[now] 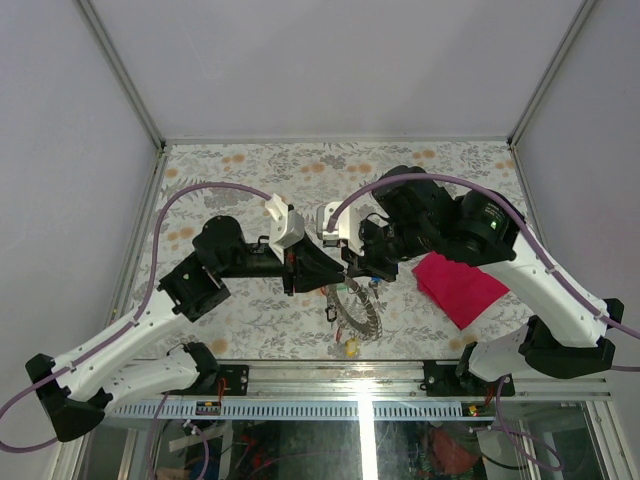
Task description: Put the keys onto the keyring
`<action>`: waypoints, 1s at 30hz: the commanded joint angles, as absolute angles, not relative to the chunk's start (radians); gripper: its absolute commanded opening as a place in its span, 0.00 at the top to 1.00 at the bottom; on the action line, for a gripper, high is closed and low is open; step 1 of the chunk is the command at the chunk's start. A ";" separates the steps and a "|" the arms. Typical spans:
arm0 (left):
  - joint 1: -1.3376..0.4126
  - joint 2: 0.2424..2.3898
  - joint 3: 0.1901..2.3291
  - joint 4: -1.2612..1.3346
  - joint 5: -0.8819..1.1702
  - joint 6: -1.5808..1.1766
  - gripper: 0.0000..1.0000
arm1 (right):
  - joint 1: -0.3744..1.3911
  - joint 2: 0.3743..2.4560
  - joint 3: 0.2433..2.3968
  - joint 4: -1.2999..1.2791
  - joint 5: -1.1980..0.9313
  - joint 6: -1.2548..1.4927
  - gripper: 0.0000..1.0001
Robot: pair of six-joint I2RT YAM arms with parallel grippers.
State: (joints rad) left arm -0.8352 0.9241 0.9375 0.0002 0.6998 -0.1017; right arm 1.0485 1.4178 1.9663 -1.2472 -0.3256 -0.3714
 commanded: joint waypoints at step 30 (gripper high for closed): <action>-0.837 0.858 0.910 0.087 0.589 -0.150 1.00 | 1.066 1.244 1.772 -0.922 -0.149 -0.305 0.57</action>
State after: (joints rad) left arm -0.8364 0.9112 0.9287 -0.0135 0.6731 -0.1192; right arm 1.0538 1.3540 1.8408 -1.1122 -0.2707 -0.3447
